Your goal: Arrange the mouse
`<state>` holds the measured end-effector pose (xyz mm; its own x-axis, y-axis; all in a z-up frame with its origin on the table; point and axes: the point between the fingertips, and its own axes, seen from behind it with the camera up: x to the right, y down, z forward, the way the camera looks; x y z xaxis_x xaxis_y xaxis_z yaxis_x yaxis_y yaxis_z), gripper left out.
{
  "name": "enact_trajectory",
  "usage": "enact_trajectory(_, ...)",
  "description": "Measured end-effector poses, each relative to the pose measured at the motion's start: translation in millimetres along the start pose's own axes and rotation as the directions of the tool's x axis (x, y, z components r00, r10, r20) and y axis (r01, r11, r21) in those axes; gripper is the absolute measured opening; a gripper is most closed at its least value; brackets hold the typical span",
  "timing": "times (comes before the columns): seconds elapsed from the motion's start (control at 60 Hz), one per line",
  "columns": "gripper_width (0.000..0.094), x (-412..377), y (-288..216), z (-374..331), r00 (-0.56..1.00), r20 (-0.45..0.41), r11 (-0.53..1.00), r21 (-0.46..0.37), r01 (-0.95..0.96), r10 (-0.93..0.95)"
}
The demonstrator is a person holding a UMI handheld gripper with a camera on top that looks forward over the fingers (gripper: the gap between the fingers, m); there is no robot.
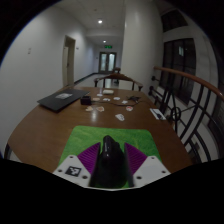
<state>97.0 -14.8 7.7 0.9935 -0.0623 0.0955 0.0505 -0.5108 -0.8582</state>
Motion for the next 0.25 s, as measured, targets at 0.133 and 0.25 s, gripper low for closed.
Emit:
enact_trajectory(0.133,0.0852,4.2,-4.3,-33.6,1.0,0.024,1.0,0.02,0.008,-0.009)
enact_trajectory(0.25,0.0851,12.2,0.3,-87.1,0.998,0.037,0.997,0.052,-0.05,0.048)
